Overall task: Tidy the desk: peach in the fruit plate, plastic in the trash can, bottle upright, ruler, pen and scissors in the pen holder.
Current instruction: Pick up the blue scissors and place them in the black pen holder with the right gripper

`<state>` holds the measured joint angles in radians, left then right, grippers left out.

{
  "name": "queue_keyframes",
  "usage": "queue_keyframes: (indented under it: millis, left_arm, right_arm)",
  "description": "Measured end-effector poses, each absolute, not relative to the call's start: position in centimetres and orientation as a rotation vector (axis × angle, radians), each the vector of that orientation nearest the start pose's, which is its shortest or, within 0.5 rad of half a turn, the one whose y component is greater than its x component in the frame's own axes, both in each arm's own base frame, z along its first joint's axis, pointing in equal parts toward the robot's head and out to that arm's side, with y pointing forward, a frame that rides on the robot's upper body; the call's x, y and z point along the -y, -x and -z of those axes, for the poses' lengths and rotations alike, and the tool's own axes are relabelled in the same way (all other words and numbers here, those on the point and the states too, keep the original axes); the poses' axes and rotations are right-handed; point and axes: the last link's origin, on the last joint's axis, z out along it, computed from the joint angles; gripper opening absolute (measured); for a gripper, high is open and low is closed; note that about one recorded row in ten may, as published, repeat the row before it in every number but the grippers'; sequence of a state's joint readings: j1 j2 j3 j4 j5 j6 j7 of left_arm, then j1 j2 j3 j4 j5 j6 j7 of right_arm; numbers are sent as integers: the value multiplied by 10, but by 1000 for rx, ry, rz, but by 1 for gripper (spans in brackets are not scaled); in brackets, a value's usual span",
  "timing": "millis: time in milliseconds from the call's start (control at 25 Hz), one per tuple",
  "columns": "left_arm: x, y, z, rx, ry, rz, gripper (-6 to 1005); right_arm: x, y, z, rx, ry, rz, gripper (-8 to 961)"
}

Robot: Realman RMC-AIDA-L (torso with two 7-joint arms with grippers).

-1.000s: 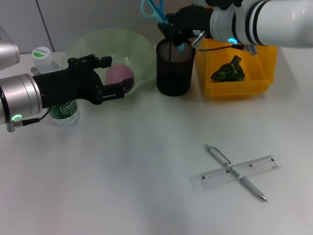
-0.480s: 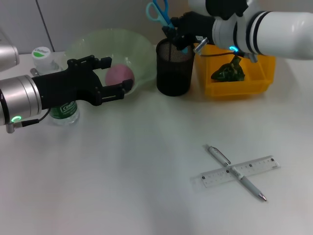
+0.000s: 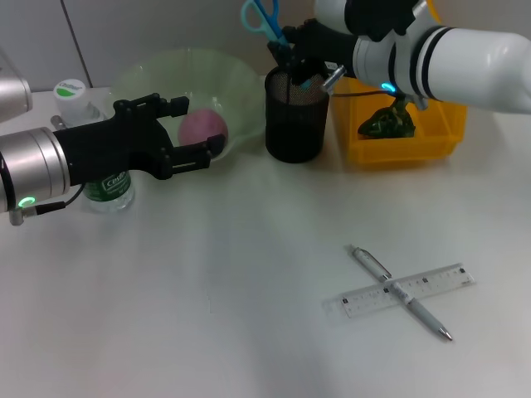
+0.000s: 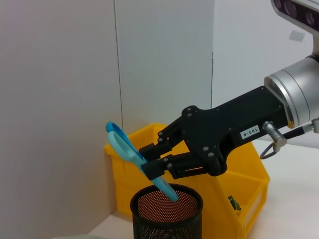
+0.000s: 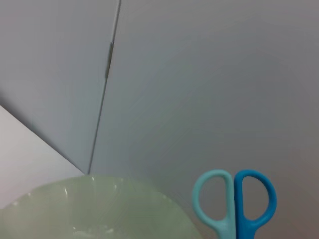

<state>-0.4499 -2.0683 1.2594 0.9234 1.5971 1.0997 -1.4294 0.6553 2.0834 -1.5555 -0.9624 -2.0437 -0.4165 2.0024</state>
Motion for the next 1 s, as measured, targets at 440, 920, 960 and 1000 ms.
queue_keyframes:
  millis: [440, 920, 960, 1000]
  left_arm:
    - [-372, 206, 11, 348, 2570, 600, 802]
    - [-372, 205, 11, 347, 2572, 601, 802]
    - [-372, 205, 11, 346, 2572, 601, 802]
    - [-372, 205, 11, 346, 2572, 602, 802]
  right_arm:
    - [-446, -149, 33, -324, 2252, -278, 231]
    - [-447, -153, 35, -332, 2252, -263, 313]
    - [-448, -153, 35, -332, 2250, -263, 332]
    - [-448, -153, 34, -332, 2247, -264, 351]
